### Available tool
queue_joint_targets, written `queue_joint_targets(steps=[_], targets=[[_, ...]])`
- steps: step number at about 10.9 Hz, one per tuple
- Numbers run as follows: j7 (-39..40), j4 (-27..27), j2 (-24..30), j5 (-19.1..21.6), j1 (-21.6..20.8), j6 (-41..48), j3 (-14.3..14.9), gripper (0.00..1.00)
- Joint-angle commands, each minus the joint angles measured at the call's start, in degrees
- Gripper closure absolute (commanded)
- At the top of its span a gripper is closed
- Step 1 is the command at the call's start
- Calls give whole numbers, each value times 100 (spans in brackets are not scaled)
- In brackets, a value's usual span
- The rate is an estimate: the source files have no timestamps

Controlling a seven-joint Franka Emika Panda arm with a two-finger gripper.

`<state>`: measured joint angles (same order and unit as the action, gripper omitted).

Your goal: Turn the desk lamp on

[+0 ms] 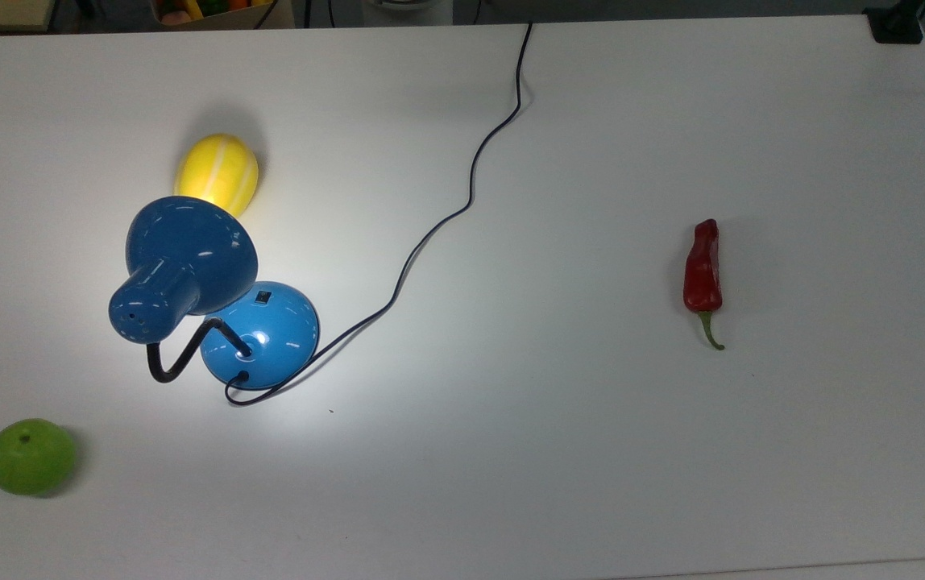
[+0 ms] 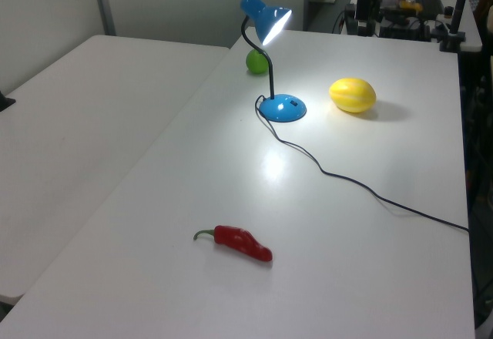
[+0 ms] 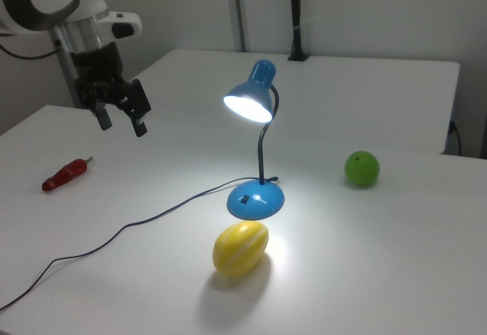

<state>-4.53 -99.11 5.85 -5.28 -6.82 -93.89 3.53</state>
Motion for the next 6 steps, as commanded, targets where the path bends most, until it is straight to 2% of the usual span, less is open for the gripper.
queue_joint_targets(steps=[1, 6], targets=[[119, 769, -584, 142, 49, 468, 7, 0], [119, 771, -585, 151, 75, 486, 7, 0]])
